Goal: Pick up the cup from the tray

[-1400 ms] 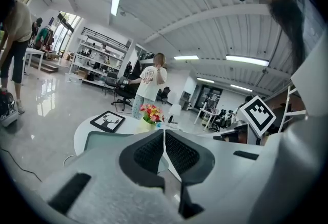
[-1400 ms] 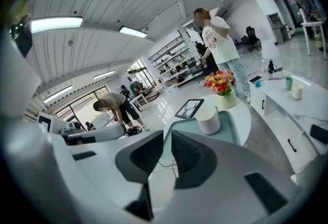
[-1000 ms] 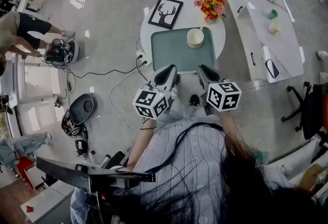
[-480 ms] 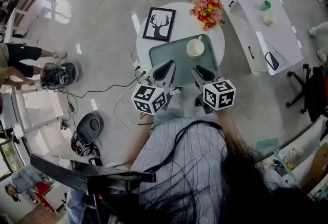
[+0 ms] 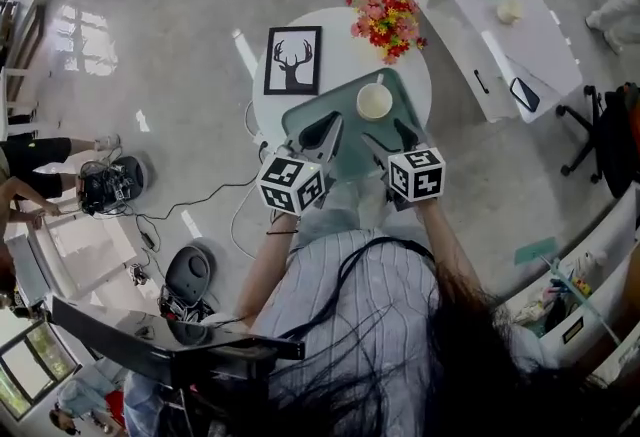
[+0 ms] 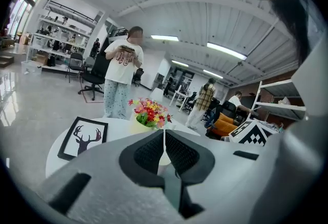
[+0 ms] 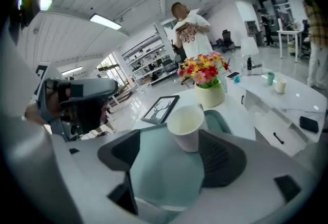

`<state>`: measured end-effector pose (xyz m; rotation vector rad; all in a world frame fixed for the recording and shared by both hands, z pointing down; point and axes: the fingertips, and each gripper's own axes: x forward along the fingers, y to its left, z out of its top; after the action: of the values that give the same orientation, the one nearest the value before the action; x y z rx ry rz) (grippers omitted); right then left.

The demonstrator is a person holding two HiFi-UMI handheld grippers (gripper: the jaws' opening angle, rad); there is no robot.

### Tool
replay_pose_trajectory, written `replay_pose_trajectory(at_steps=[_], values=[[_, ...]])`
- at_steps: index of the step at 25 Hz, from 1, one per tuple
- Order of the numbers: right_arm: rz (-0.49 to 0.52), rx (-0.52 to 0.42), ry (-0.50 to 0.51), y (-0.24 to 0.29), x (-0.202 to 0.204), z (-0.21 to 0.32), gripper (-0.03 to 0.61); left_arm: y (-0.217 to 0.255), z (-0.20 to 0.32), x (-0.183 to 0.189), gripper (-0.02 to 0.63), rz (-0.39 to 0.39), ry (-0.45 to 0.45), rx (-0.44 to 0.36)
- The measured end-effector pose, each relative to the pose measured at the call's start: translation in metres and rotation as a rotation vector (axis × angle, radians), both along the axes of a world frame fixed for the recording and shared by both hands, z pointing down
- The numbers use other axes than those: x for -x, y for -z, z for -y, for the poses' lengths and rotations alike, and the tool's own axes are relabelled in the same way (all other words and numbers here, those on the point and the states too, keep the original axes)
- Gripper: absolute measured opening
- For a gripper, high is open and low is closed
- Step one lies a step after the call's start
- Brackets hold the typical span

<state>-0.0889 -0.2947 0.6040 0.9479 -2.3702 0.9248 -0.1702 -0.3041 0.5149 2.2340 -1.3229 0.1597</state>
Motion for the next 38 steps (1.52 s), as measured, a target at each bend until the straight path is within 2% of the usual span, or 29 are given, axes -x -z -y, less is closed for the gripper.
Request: replay_pose_trajectory(at_steps=[3,7,10,17,28,38], values=[[0.010,-0.029,-0.081,-0.015,0.000,0.013,0.358,-0.007,0.008,0.000,0.014,0.007,-0.033,0.017],[-0.085,-0.084,-0.093,-0.035,0.002,0.022,0.394,-0.017,0.015,0.001,0.014,0.015,-0.061,0.035],[-0.137,-0.080,-0.100,-0.053,0.006,0.027,0.405,-0.023,0.018,0.004,0.014,0.018,-0.075,0.047],[-0.185,-0.079,-0.153,-0.070,0.004,0.047,0.411,-0.034,0.016,0.009,0.014,0.022,-0.102,0.073],[-0.287,-0.173,-0.076,-0.077,0.025,0.066,0.422,-0.050,0.018,0.021,0.014,0.031,-0.125,0.107],[-0.327,-0.194,-0.064,-0.088,0.027,0.074,0.422,-0.061,0.008,0.032,0.014,0.037,-0.132,0.143]])
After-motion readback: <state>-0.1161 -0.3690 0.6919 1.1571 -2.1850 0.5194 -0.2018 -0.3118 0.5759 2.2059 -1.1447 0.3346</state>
